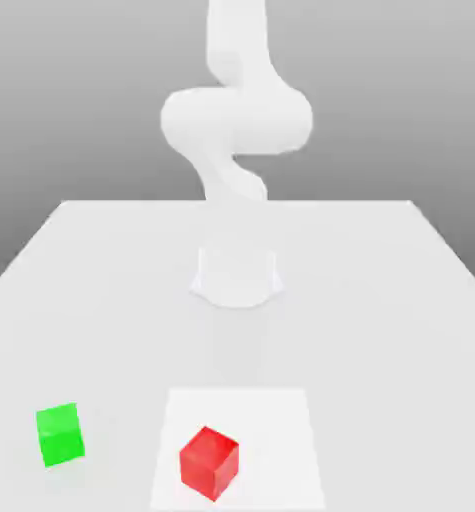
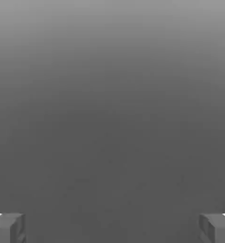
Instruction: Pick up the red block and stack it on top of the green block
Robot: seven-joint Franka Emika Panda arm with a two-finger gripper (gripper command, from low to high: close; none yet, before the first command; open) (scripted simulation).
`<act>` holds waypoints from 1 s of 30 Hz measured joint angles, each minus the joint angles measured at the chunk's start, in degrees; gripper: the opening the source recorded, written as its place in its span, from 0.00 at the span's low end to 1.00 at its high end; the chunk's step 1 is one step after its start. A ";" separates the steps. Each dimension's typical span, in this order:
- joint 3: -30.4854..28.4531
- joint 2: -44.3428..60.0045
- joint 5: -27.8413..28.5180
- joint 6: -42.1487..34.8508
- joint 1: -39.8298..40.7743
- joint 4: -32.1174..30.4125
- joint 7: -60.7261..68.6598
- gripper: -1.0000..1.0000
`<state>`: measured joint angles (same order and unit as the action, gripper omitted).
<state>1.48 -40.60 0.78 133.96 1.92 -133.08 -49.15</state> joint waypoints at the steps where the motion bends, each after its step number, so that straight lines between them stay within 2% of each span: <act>1: 0.60 2.26 0.37 0.94 0.78 -0.56 -1.45 0.50; 15: 4.77 31.63 5.09 13.06 7.71 -7.80 -20.21 0.50; 23: 4.75 47.83 2.68 20.16 8.79 -11.99 -27.21 0.50; 28: 3.35 58.08 3.80 27.92 7.79 -11.33 -29.33 0.50; 29: 2.86 60.04 4.27 29.51 7.39 -11.05 -29.68 0.00; 30: 2.86 60.04 4.27 29.51 7.39 -11.05 -29.68 0.00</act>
<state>4.34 19.44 5.06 163.47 9.31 -144.13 -78.83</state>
